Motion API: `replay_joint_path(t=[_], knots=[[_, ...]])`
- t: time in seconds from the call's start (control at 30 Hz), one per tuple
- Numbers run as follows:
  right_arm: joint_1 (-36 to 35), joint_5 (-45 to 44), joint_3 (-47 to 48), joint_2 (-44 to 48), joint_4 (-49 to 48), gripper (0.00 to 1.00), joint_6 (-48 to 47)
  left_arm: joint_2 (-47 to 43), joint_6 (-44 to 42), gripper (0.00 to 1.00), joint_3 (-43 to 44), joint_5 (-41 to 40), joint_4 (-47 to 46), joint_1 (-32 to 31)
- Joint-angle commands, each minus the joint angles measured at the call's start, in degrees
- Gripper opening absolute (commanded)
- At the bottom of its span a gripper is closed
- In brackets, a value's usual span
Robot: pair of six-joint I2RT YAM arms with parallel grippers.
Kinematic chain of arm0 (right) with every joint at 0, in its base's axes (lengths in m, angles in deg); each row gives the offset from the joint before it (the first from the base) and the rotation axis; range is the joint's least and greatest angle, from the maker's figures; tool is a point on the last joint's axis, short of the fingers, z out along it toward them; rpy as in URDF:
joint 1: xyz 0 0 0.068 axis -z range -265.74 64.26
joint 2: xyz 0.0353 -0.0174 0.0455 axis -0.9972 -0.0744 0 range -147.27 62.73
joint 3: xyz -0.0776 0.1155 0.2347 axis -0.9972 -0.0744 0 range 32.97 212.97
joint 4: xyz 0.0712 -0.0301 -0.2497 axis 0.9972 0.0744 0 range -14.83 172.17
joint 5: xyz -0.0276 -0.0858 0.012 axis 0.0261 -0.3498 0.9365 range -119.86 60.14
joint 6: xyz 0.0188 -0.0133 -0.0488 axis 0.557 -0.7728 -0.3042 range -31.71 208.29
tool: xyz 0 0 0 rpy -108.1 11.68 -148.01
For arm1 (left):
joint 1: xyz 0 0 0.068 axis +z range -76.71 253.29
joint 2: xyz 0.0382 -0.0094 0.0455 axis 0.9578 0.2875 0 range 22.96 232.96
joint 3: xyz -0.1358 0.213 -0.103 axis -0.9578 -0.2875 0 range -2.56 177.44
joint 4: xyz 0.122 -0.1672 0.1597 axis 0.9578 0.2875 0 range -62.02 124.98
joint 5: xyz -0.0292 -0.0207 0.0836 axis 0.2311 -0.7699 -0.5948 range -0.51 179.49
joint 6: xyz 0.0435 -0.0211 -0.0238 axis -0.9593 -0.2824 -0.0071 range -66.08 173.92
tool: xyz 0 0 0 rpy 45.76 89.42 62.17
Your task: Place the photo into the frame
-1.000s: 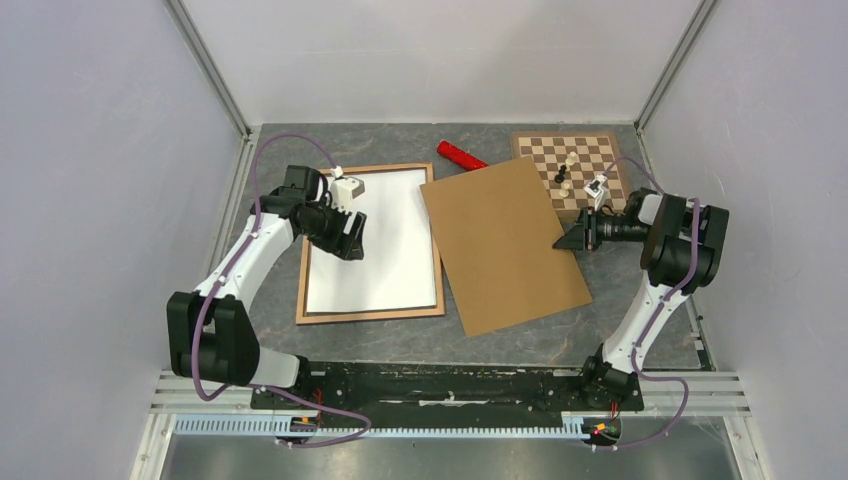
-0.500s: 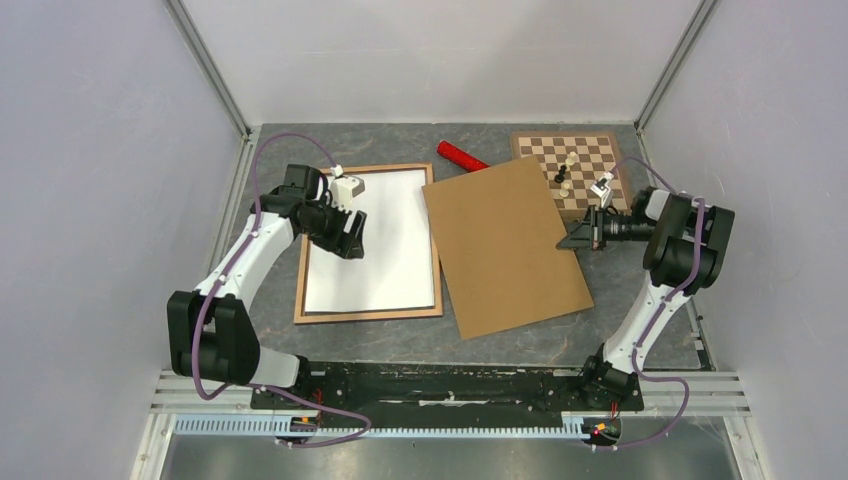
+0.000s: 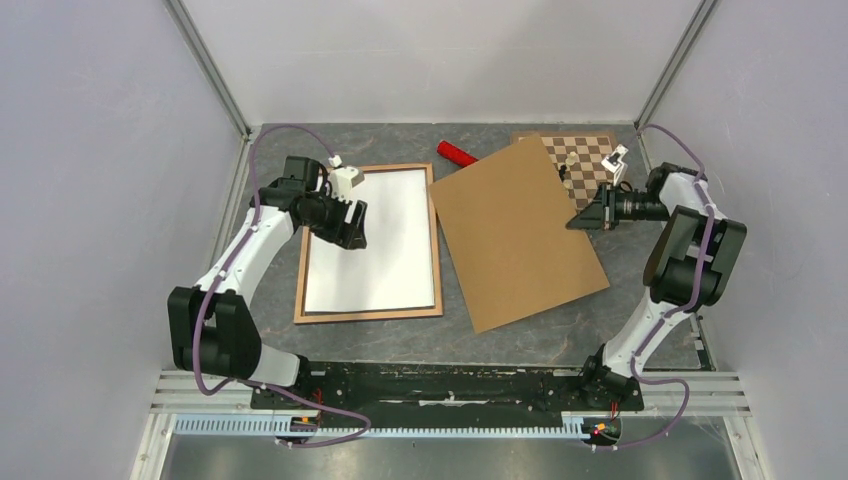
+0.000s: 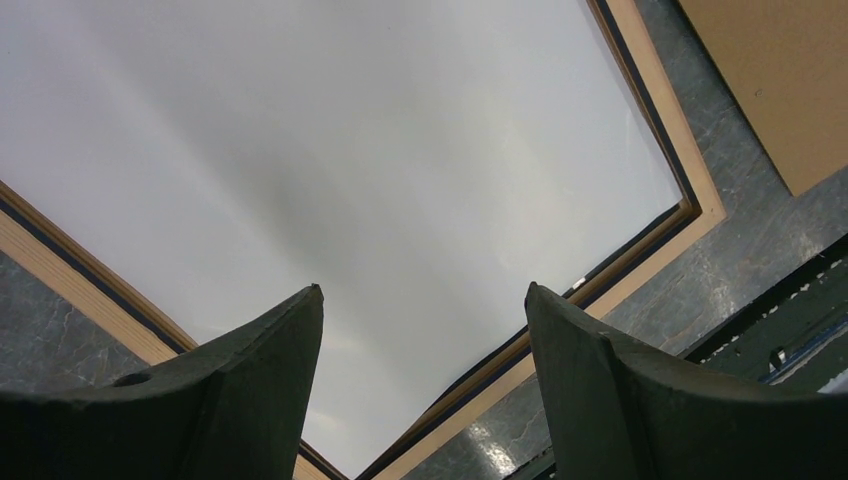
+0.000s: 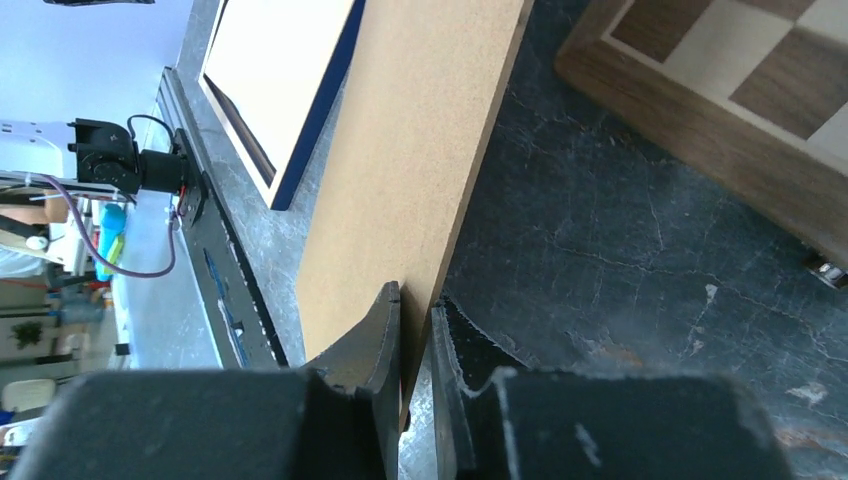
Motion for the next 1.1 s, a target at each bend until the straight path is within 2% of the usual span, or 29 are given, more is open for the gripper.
replay_joint_path(t=[0.0,0.17,0.3,0.53,0.7,0.9,1.07], knots=[[0.2,0.49,3.77,7.97,-3.26,0.0,-1.94,0.3,4.63,0.8,2.96,3.27,-3.14,-0.34],[-0.02,-1.89,2.46,15.96,-10.4,0.0,8.49,1.17,6.73,0.8,4.58,4.54,-3.73,-0.44],[-1.45,-7.8,0.66,23.35,-18.43,0.0,17.57,1.55,8.22,0.8,5.58,5.14,-4.18,-0.64],[-8.4,-16.87,2.0,30.49,-22.45,0.0,24.26,1.08,14.94,0.8,6.59,6.2,-8.63,-1.5],[-16.6,-26.42,4.18,34.3,-26.2,0.0,28.48,1.28,26.63,0.81,10.57,4.3,-12.42,-2.95],[-25.69,-35.43,8.26,34.89,-27.38,0.0,32.3,3.86,39.04,0.81,22.77,0.06,-10.35,-8.02],[-32.38,-41.89,14.93,32.72,-25.81,0.0,34.56,8.33,52.92,0.81,32.8,1.91,-10.01,-10.0]])
